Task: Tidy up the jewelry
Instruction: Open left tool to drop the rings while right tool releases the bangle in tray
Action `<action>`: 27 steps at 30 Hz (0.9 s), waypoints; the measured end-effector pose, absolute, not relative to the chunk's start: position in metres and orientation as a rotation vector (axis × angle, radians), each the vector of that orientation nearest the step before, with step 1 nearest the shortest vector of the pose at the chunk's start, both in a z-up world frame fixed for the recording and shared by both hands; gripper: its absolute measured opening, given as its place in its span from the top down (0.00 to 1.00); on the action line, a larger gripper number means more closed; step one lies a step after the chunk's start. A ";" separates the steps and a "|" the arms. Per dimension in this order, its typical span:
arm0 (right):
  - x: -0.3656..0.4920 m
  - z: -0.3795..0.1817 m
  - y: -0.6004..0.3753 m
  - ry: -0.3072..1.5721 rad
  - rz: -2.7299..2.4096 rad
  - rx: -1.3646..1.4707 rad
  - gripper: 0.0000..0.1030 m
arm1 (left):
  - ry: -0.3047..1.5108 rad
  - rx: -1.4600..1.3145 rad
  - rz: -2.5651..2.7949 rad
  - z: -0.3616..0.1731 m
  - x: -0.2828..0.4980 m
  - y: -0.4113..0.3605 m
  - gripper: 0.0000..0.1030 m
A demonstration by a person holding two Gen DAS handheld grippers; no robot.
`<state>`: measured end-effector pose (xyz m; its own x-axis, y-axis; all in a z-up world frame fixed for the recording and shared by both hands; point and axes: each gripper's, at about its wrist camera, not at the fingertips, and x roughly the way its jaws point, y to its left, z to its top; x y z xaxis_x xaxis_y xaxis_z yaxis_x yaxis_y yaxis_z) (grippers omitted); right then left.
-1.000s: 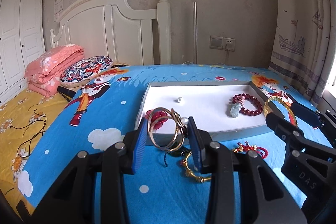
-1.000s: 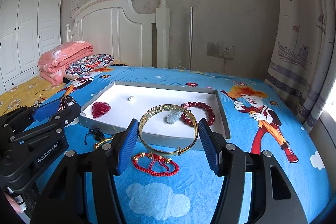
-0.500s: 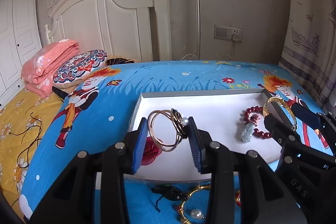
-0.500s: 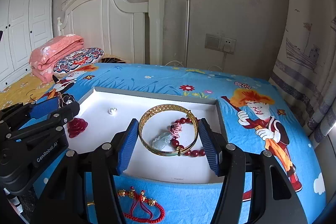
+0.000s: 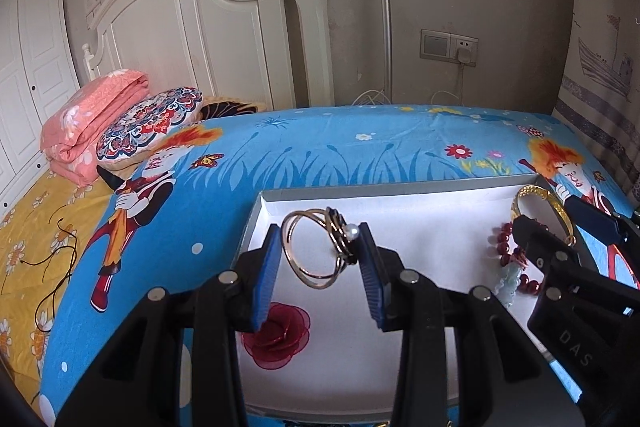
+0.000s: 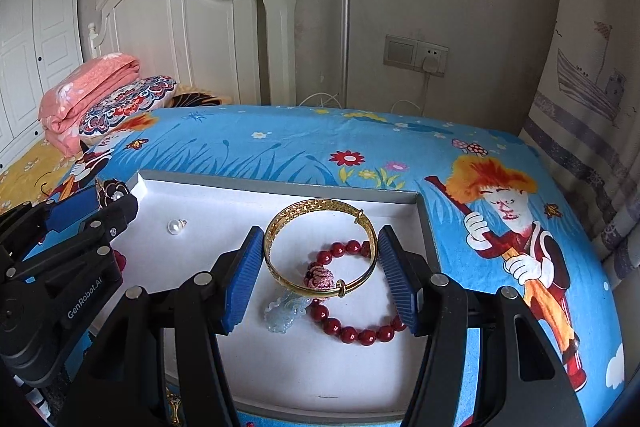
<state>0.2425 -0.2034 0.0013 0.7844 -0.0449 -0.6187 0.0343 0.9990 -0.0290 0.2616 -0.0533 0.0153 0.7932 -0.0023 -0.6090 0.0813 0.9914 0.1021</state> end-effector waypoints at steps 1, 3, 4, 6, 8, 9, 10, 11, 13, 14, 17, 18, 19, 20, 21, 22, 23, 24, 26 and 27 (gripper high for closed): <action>0.245 0.001 -0.203 0.672 -0.044 -0.020 0.46 | 0.655 0.130 -0.043 0.014 0.263 -0.054 0.64; 0.248 0.000 -0.202 0.675 -0.049 -0.030 0.46 | 0.659 0.132 -0.042 0.014 0.265 -0.055 0.63; 0.249 0.000 -0.202 0.677 -0.050 -0.030 0.46 | 0.660 0.130 -0.042 0.014 0.266 -0.055 0.63; 0.251 0.000 -0.202 0.679 -0.054 -0.027 0.46 | 0.655 0.130 -0.042 0.014 0.267 -0.055 0.62; 0.253 -0.001 -0.203 0.681 -0.059 -0.021 0.46 | 0.641 0.144 -0.036 0.016 0.267 -0.057 0.62; 0.254 -0.001 -0.204 0.682 -0.060 -0.019 0.46 | 0.638 0.151 -0.035 0.016 0.267 -0.058 0.62; 0.255 -0.002 -0.204 0.686 -0.062 -0.021 0.45 | 0.635 0.156 -0.032 0.017 0.267 -0.058 0.60; 0.255 -0.002 -0.203 0.684 -0.066 -0.025 0.45 | 0.633 0.155 -0.029 0.017 0.267 -0.058 0.55; 0.254 -0.001 -0.203 0.682 -0.064 -0.022 0.43 | 0.633 0.145 -0.031 0.018 0.266 -0.056 0.52; 0.253 0.000 -0.203 0.680 -0.061 -0.019 0.40 | 0.634 0.142 -0.030 0.018 0.265 -0.055 0.52; 0.251 0.002 -0.202 0.674 -0.059 -0.025 0.36 | 0.637 0.139 -0.029 0.018 0.265 -0.054 0.50; 0.250 0.002 -0.202 0.673 -0.055 -0.027 0.36 | 0.637 0.140 -0.028 0.017 0.264 -0.054 0.49; 0.249 0.003 -0.201 0.670 -0.055 -0.031 0.36 | 0.638 0.139 -0.027 0.017 0.263 -0.053 0.49; 0.248 0.003 -0.201 0.666 -0.055 -0.035 0.36 | 0.639 0.136 -0.029 0.017 0.262 -0.052 0.49; 0.246 0.004 -0.201 0.664 -0.053 -0.035 0.36 | 0.640 0.134 -0.030 0.016 0.261 -0.052 0.49; 0.244 0.005 -0.201 0.664 -0.050 -0.033 0.36 | 0.641 0.132 -0.030 0.017 0.260 -0.052 0.48; 0.241 0.006 -0.201 0.661 -0.046 -0.031 0.36 | 0.642 0.131 -0.029 0.017 0.258 -0.051 0.46; 0.237 0.008 -0.201 0.655 -0.041 -0.029 0.36 | 0.640 0.131 -0.031 0.017 0.255 -0.051 0.43; 0.228 0.012 -0.201 0.645 -0.031 -0.029 0.36 | 0.631 0.132 -0.033 0.018 0.246 -0.049 0.40; 0.222 0.014 -0.201 0.639 -0.025 -0.029 0.36 | 0.625 0.134 -0.035 0.019 0.241 -0.048 0.40</action>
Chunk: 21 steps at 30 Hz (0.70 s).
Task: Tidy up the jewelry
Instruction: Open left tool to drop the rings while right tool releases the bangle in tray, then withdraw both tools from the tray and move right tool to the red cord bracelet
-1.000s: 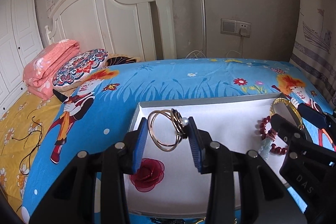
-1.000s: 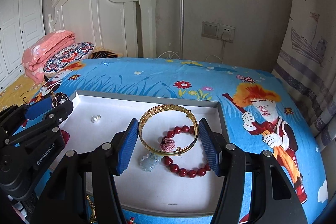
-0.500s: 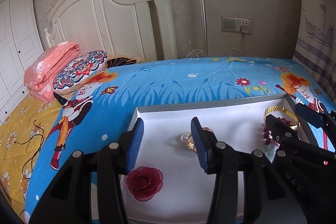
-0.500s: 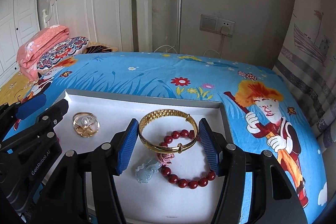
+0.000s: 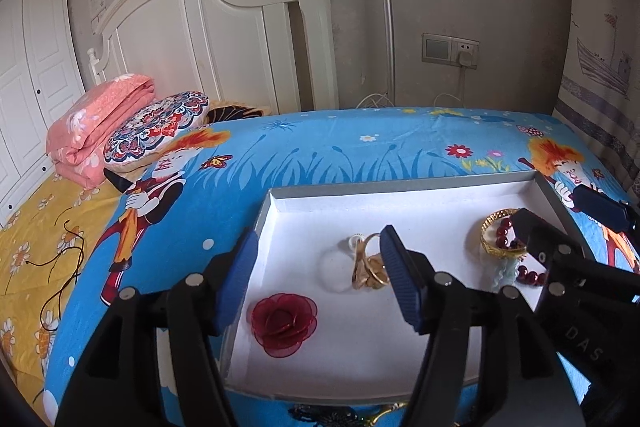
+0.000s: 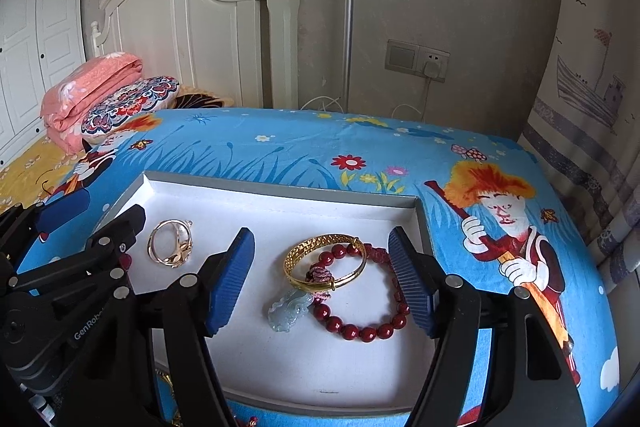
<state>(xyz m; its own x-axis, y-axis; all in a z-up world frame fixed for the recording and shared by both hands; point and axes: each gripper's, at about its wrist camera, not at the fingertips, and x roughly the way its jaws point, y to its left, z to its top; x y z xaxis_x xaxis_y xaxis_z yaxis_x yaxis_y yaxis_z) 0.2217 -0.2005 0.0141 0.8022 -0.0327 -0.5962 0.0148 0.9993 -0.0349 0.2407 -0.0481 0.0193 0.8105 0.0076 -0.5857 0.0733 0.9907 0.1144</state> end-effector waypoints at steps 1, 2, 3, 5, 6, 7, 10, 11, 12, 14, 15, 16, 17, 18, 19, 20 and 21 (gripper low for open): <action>0.215 0.016 -0.200 0.632 -0.017 -0.029 0.36 | 0.619 0.134 -0.041 0.020 0.234 -0.047 0.39; 0.208 0.018 -0.200 0.624 -0.006 -0.031 0.36 | 0.612 0.134 -0.046 0.022 0.227 -0.047 0.36; 0.202 0.019 -0.199 0.617 0.000 -0.037 0.36 | 0.604 0.135 -0.050 0.023 0.220 -0.046 0.33; 0.191 0.020 -0.198 0.612 0.008 -0.046 0.36 | 0.595 0.135 -0.057 0.024 0.207 -0.045 0.32; 0.186 0.020 -0.198 0.611 0.016 -0.045 0.36 | 0.597 0.133 -0.061 0.024 0.202 -0.044 0.32; 0.182 0.020 -0.198 0.611 0.022 -0.045 0.36 | 0.601 0.130 -0.064 0.025 0.197 -0.044 0.31; 0.172 0.021 -0.197 0.597 0.018 -0.074 0.36 | 0.608 0.119 -0.075 0.027 0.185 -0.041 0.28; 0.170 0.020 -0.197 0.597 0.018 -0.083 0.36 | 0.607 0.121 -0.075 0.028 0.181 -0.041 0.25; 0.169 0.018 -0.198 0.601 0.018 -0.088 0.36 | 0.607 0.128 -0.071 0.029 0.179 -0.040 0.24; 0.166 0.014 -0.199 0.610 0.020 -0.083 0.36 | 0.597 0.137 -0.056 0.030 0.174 -0.039 0.24; 0.163 0.012 -0.201 0.611 0.022 -0.077 0.36 | 0.589 0.135 -0.053 0.030 0.171 -0.038 0.24; 0.159 0.010 -0.202 0.612 0.022 -0.072 0.36 | 0.583 0.135 -0.054 0.030 0.167 -0.037 0.24; 0.155 0.008 -0.203 0.613 0.019 -0.066 0.36 | 0.579 0.138 -0.056 0.029 0.162 -0.037 0.24; 0.151 0.005 -0.203 0.617 0.020 -0.059 0.36 | 0.575 0.138 -0.055 0.028 0.158 -0.036 0.24; 0.145 0.003 -0.203 0.618 0.022 -0.051 0.36 | 0.573 0.135 -0.051 0.027 0.153 -0.034 0.24; 0.140 0.001 -0.204 0.619 0.025 -0.044 0.36 | 0.574 0.125 -0.050 0.026 0.148 -0.031 0.23; 0.135 -0.001 -0.204 0.622 0.028 -0.041 0.36 | 0.580 0.110 -0.052 0.024 0.144 -0.028 0.21</action>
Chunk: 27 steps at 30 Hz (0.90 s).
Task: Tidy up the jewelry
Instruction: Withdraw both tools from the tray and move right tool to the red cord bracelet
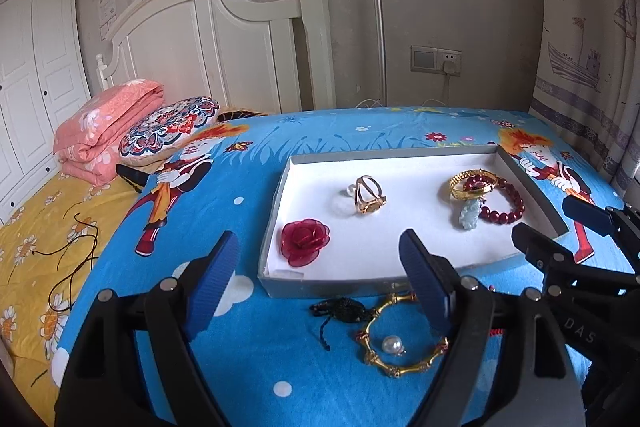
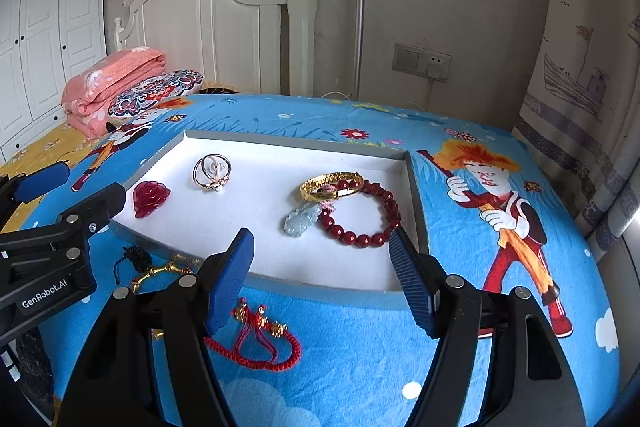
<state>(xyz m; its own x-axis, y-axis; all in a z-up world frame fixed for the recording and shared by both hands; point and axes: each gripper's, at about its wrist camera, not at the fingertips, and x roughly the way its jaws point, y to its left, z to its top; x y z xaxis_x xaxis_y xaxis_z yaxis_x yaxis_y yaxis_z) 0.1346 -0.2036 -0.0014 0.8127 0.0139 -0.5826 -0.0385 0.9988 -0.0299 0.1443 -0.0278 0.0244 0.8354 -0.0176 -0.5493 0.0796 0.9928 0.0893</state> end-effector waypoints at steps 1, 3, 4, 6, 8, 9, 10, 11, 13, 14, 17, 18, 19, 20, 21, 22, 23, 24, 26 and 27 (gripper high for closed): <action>0.130 -0.004 -0.203 0.629 0.033 -0.041 0.36 | 0.589 0.093 -0.053 0.022 0.140 -0.024 0.21; 0.120 -0.011 -0.201 0.649 0.042 -0.042 0.36 | 0.616 0.066 -0.051 0.017 0.133 -0.018 0.20; 0.116 -0.014 -0.200 0.659 0.045 -0.042 0.36 | 0.631 0.057 -0.054 0.013 0.130 -0.015 0.20; 0.108 -0.019 -0.196 0.670 0.042 -0.047 0.36 | 0.649 0.046 -0.050 0.007 0.124 -0.011 0.20; 0.100 -0.019 -0.193 0.661 0.037 -0.057 0.36 | 0.656 0.043 -0.045 0.000 0.116 -0.008 0.20; 0.097 -0.020 -0.192 0.668 0.046 -0.051 0.36 | 0.657 0.049 -0.043 -0.004 0.112 -0.008 0.20; 0.095 -0.022 -0.190 0.679 0.061 -0.041 0.36 | 0.656 0.064 -0.040 -0.007 0.108 -0.008 0.20; 0.093 -0.024 -0.189 0.689 0.074 -0.038 0.36 | 0.654 0.082 -0.036 -0.010 0.104 -0.009 0.20; 0.094 -0.031 -0.184 0.714 0.087 -0.064 0.36 | 0.659 0.102 -0.033 -0.017 0.099 -0.010 0.20; 0.095 -0.034 -0.182 0.728 0.094 -0.076 0.36 | 0.663 0.102 -0.034 -0.020 0.097 -0.009 0.20; 0.096 -0.034 -0.178 0.732 0.105 -0.084 0.36 | 0.663 0.110 -0.020 -0.027 0.093 -0.006 0.20; 0.097 -0.033 -0.177 0.732 0.104 -0.087 0.36 | 0.660 0.113 -0.012 -0.029 0.092 -0.004 0.20; 0.097 -0.033 -0.175 0.732 0.104 -0.091 0.36 | 0.659 0.114 -0.006 -0.031 0.092 -0.003 0.20; 0.098 -0.034 -0.174 0.735 0.105 -0.096 0.36 | 0.661 0.113 -0.003 -0.032 0.092 -0.002 0.20; 0.099 -0.034 -0.172 0.740 0.107 -0.100 0.36 | 0.665 0.110 -0.003 -0.033 0.093 -0.001 0.20; 0.101 -0.035 -0.170 0.745 0.108 -0.107 0.36 | 0.666 0.108 -0.002 -0.034 0.093 0.000 0.20; 0.102 -0.036 -0.168 0.754 0.109 -0.115 0.36 | 0.666 0.105 0.000 -0.034 0.093 0.001 0.20; 0.104 -0.038 -0.166 0.765 0.110 -0.125 0.39 | 0.665 0.103 0.000 -0.034 0.093 0.003 0.20; 0.107 -0.042 -0.163 0.792 0.118 -0.143 0.49 | 0.659 0.099 0.000 -0.033 0.092 0.004 0.20; 0.109 -0.045 -0.163 0.805 0.121 -0.145 0.57 | 0.657 0.098 -0.001 -0.033 0.091 0.004 0.20</action>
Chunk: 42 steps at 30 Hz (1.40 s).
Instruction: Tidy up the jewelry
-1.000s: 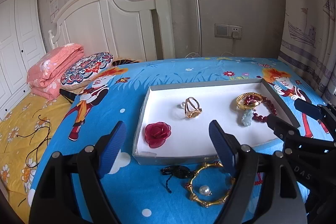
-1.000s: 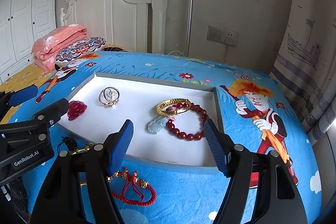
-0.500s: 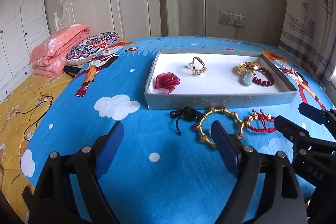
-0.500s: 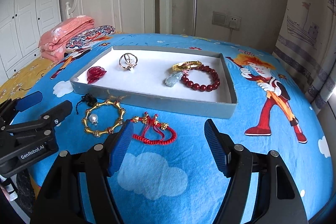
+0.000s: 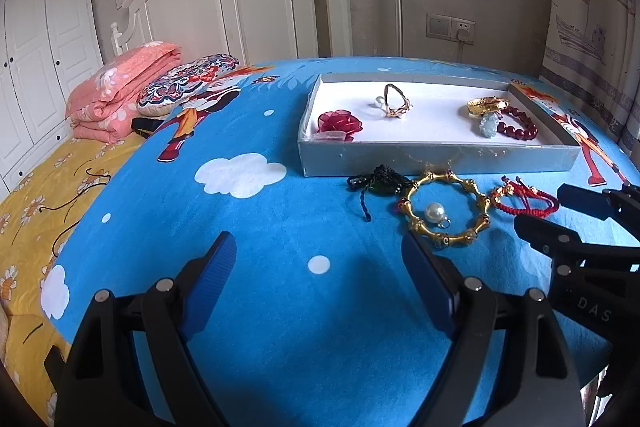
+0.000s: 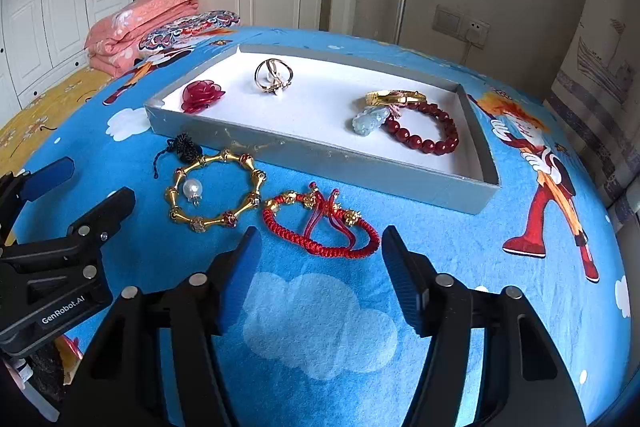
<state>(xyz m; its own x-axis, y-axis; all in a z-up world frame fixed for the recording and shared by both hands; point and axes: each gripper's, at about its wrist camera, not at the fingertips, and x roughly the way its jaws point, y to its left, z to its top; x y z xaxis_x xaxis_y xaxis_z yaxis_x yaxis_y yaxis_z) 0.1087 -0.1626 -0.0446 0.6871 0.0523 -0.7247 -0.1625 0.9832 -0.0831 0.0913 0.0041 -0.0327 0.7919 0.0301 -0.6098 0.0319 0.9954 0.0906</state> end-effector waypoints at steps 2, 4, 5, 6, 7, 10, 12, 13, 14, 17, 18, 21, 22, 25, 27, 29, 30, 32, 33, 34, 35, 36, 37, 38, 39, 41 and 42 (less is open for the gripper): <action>0.107 -0.045 -0.162 0.797 0.122 -0.145 0.62 | 0.658 0.094 -0.002 -0.033 0.091 0.006 0.20; 0.105 -0.047 -0.162 0.788 0.118 -0.150 0.70 | 0.657 0.083 0.000 -0.034 0.090 0.008 0.20; 0.103 -0.047 -0.163 0.782 0.115 -0.150 0.76 | 0.656 0.075 0.000 -0.034 0.089 0.010 0.20; 0.101 -0.047 -0.164 0.777 0.114 -0.147 0.80 | 0.653 0.066 0.000 -0.034 0.088 0.012 0.20; 0.099 -0.048 -0.165 0.772 0.113 -0.140 0.82 | 0.650 0.059 0.001 -0.035 0.087 0.014 0.20; 0.090 -0.049 -0.171 0.760 0.125 -0.104 0.93 | 0.637 0.042 0.001 -0.037 0.082 0.019 0.20; 0.081 -0.051 -0.173 0.741 0.124 -0.094 0.94 | 0.626 0.035 -0.009 -0.039 0.076 0.020 0.20; 0.077 -0.052 -0.174 0.732 0.124 -0.090 0.95 | 0.620 0.038 -0.016 -0.041 0.074 0.019 0.20; 0.073 -0.052 -0.174 0.727 0.126 -0.087 0.95 | 0.612 0.043 -0.025 -0.042 0.071 0.017 0.20; 0.060 -0.051 -0.176 0.716 0.154 -0.072 0.94 | 0.590 0.069 -0.041 -0.046 0.062 0.011 0.20; 0.058 -0.050 -0.177 0.707 0.156 -0.062 0.93 | 0.588 0.074 -0.048 -0.047 0.061 0.009 0.20; 0.061 -0.046 -0.179 0.708 0.156 -0.048 0.74 | 0.595 0.081 -0.054 -0.048 0.063 0.005 0.20; 0.064 -0.043 -0.180 0.705 0.154 -0.041 0.66 | 0.595 0.080 -0.056 -0.048 0.063 0.005 0.20; 0.072 -0.034 -0.178 0.691 0.151 -0.039 0.54 | 0.592 0.090 -0.052 -0.047 0.066 0.003 0.20; 0.081 -0.029 -0.172 0.692 0.149 -0.065 0.54 | 0.590 0.087 -0.049 -0.044 0.068 0.005 0.20; 0.090 -0.027 -0.166 0.701 0.153 -0.089 0.54 | 0.590 0.078 -0.052 -0.041 0.071 0.006 0.20; 0.094 -0.026 -0.162 0.705 0.153 -0.098 0.54 | 0.587 0.075 -0.051 -0.039 0.072 0.006 0.20; 0.102 -0.027 -0.157 0.723 0.165 -0.110 0.55 | 0.580 0.074 -0.050 -0.036 0.074 0.006 0.20; 0.106 -0.030 -0.154 0.739 0.168 -0.117 0.55 | 0.581 0.076 -0.050 -0.035 0.076 0.005 0.20; 0.109 -0.033 -0.152 0.757 0.168 -0.126 0.55 | 0.581 0.076 -0.051 -0.034 0.077 0.004 0.20; 0.112 -0.036 -0.151 0.779 0.167 -0.135 0.59 | 0.580 0.076 -0.051 -0.034 0.078 0.004 0.20; 0.114 -0.038 -0.150 0.800 0.167 -0.140 0.64 | 0.580 0.075 -0.052 -0.034 0.079 0.003 0.20; 0.116 -0.041 -0.150 0.821 0.166 -0.144 0.67 | 0.581 0.075 -0.054 -0.034 0.079 0.003 0.20; 0.115 -0.044 -0.151 0.823 0.165 -0.145 0.75 | 0.582 0.077 -0.056 -0.035 0.078 0.002 0.20; 0.112 -0.044 -0.152 0.818 0.158 -0.148 0.85 | 0.585 0.080 -0.056 -0.036 0.078 0.001 0.20; 0.104 -0.047 -0.154 0.797 0.156 -0.147 0.87 | 0.590 0.081 -0.055 -0.038 0.078 0.002 0.20; 0.098 -0.048 -0.156 0.780 0.156 -0.144 0.87 | 0.594 0.080 -0.055 -0.039 0.078 0.002 0.20</action>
<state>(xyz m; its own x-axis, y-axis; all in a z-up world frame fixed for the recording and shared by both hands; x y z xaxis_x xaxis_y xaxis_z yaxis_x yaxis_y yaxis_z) 0.0980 -0.1558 -0.0483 0.7005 0.0865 -0.7084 -0.1932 0.9786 -0.0715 0.0776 0.0016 -0.0392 0.8274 -0.0288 -0.5608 0.0751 0.9954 0.0596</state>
